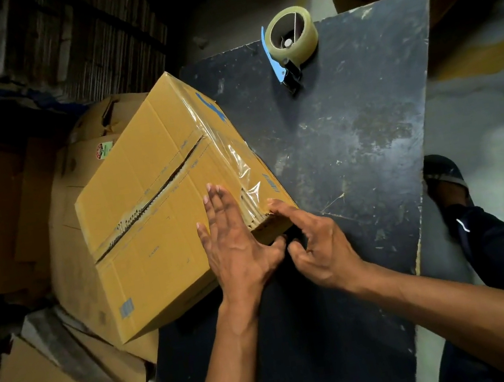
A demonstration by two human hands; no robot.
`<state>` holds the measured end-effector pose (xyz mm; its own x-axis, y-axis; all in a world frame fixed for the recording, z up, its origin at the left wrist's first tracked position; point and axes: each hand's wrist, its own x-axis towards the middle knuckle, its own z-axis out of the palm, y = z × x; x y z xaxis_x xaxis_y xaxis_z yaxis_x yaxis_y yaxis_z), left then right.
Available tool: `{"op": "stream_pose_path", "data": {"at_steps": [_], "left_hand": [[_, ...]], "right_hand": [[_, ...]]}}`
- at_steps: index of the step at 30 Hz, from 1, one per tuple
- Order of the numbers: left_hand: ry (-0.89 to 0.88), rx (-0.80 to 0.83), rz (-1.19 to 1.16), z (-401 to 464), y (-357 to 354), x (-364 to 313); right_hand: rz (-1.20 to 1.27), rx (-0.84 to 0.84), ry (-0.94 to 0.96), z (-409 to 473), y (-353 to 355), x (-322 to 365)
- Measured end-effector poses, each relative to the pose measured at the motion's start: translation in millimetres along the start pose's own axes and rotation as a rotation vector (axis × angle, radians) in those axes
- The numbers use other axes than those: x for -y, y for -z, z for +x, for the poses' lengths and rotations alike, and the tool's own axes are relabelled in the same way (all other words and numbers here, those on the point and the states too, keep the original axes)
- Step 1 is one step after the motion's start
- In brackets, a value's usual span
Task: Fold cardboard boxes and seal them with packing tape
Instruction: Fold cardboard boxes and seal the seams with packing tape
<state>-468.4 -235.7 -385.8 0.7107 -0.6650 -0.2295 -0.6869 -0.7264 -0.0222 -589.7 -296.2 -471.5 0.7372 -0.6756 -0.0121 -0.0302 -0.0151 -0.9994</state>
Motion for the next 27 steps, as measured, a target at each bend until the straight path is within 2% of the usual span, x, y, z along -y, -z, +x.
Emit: {"op": "stream_pose_path", "data": {"at_steps": [4, 7, 9, 12, 14, 18, 24, 27], "left_hand": [[0.001, -0.014, 0.005, -1, 1, -2], [-0.001, -0.016, -0.001, -1, 1, -3], [0.007, -0.012, 0.000, -1, 0, -3], [0.010, -0.011, 0.012, -2, 0, -3], [0.016, -0.006, 0.011, -2, 1, -3], [0.029, -0.012, -0.009, -2, -1, -4], [0.012, -0.026, 0.001, -1, -3, -1], [0.005, -0.032, 0.007, -2, -5, -1]], "right_hand": [[-0.111, 0.113, 0.027, -2, -1, -5], [-0.116, 0.116, 0.041, 0, 0, 0], [-0.052, 0.095, -0.061, 6, 9, 9], [0.201, 0.100, -0.246, 25, 26, 26], [0.221, 0.087, -0.323, 41, 30, 34], [0.120, 0.011, -0.431, 54, 26, 44], [0.427, -0.040, -0.511, 54, 20, 30], [0.485, -0.004, -0.563, 55, 19, 29]]}}
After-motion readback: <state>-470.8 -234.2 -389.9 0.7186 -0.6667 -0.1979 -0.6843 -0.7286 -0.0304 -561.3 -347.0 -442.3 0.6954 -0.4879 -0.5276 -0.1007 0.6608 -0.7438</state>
